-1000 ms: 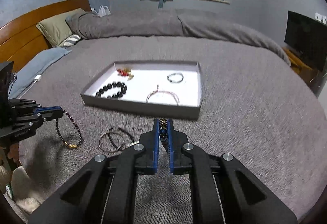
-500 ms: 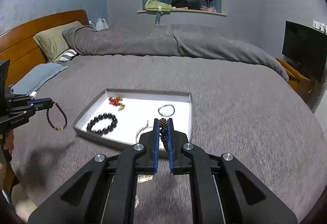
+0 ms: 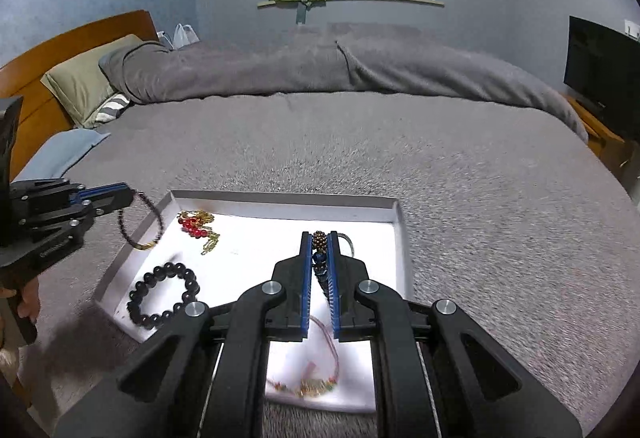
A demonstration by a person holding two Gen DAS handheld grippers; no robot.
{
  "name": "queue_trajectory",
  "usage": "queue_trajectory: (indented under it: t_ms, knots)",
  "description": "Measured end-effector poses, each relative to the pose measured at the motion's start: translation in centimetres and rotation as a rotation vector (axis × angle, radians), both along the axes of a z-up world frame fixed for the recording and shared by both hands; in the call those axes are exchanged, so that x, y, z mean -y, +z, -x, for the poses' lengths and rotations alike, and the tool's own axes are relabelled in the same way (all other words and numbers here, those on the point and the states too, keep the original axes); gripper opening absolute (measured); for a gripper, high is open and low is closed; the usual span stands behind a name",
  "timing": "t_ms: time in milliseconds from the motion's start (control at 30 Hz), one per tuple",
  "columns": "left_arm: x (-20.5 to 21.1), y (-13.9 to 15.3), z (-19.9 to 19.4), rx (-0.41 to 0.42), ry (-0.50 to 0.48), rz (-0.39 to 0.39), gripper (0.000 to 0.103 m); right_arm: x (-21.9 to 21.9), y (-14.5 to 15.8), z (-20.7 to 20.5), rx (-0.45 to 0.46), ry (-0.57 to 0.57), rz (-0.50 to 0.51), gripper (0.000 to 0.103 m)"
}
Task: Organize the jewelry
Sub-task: 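Carry both bracelets into the tray and lower them with both tools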
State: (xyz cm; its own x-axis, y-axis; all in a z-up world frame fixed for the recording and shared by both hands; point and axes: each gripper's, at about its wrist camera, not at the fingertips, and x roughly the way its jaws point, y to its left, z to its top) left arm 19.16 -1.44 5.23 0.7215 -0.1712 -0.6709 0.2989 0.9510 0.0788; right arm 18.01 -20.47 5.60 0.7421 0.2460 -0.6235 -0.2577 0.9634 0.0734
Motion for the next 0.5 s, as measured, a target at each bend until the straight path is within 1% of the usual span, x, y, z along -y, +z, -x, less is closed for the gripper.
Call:
queue_trajectory:
  t_ms: [67, 167, 300, 367, 433, 500]
  knots:
    - [0.1, -0.5, -0.9, -0.024, -0.012, 0.054, 0.006, -0.1, -0.7, -0.7, -0.013, -0.006, -0.003, 0.007]
    - [-0.1, -1.8, -2.0, -0.061, 0.0, 0.075, 0.006, 0.2, -2.1, -1.5, -0.045, -0.027, 0.0, 0.007]
    - [-1.2, -3.8, -2.4, -0.091, 0.039, 0.043, 0.006, 1.4, -3.4, -2.0, -0.076, -0.064, -0.007, 0.007]
    - [-2.1, -4.6, -2.6, -0.108, 0.059, 0.048, 0.006, 1.8, -4.1, -2.1, -0.09, -0.075, -0.011, 0.007]
    - [-2.4, -5.2, -2.8, -0.122, 0.069, 0.041, 0.006, 1.8, -4.7, -2.3, -0.107, -0.074, -0.019, 0.007]
    - [-2.0, -5.8, -3.0, -0.13, 0.066, 0.014, 0.006, 1.6, -5.3, -2.5, -0.133, -0.06, -0.03, 0.007]
